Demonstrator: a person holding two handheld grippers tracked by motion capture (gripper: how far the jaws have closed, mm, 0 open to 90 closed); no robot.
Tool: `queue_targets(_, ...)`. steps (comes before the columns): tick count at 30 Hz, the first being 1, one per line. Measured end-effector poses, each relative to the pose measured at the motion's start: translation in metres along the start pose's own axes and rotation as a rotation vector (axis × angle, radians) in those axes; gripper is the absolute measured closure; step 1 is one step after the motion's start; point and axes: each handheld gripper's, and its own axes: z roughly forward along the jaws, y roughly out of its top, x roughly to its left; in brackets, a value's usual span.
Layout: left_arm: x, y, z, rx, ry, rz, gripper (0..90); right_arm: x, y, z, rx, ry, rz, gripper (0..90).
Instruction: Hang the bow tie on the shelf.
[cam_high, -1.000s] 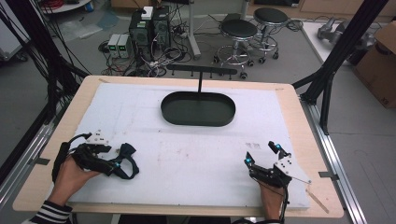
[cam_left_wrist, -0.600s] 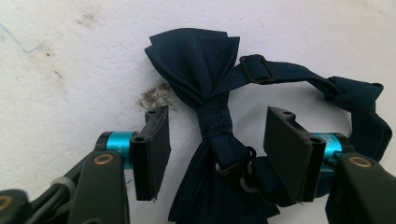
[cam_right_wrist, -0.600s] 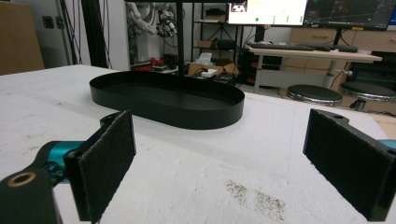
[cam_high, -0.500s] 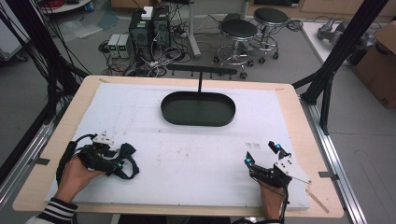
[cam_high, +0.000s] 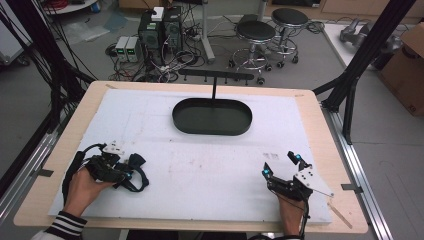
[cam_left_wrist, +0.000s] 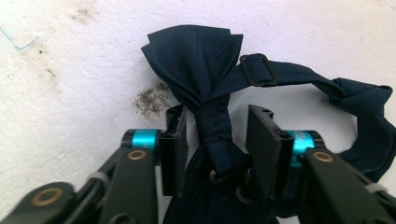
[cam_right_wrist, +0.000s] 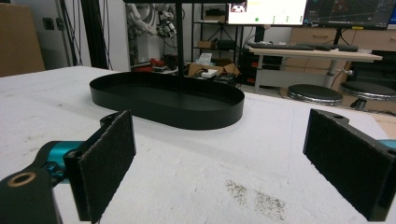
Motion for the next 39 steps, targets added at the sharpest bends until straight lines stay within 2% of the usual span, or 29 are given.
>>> queue_targets(3,-0.001,0.001,0.000,-0.001,0.010,0.014,68.0,0.000,0.000,0.000,-0.001,0.000,0.000,8.3)
queue_targets(8,-0.003,0.001,0.000,-0.005,0.019,0.015,72.5,0.000,0.000,0.000,0.000,0.000,0.005,8.2)
queue_targets(15,-0.002,0.001,-0.001,-0.021,0.019,0.012,73.4,0.000,0.000,0.000,0.001,0.000,0.003,8.2)
queue_targets(19,0.000,0.000,-0.003,-0.058,0.013,-0.007,73.6,0.000,0.000,0.000,-0.002,0.000,0.003,8.2)
queue_targets(20,0.001,-0.001,-0.003,-0.077,0.000,-0.018,73.6,0.000,0.000,0.000,-0.002,0.000,0.002,8.2)
queue_targets(24,0.001,-0.001,-0.006,-0.094,-0.005,-0.020,73.3,0.000,0.000,0.000,-0.001,0.000,0.004,8.2)
queue_targets(25,0.001,-0.001,-0.007,-0.105,-0.015,-0.024,73.3,0.000,0.000,0.000,-0.001,0.000,0.004,8.2)
queue_targets(28,0.001,0.000,-0.011,-0.152,-0.009,-0.023,73.9,0.000,0.000,0.000,-0.002,0.000,0.003,8.2)
queue_targets(35,-0.005,0.005,-0.020,-0.268,0.024,0.011,74.6,0.000,0.000,0.000,-0.002,0.000,-0.001,8.2)
queue_targets(39,-0.008,0.010,-0.026,-0.356,0.051,0.020,74.6,0.000,0.000,0.000,-0.002,0.000,-0.001,8.3)
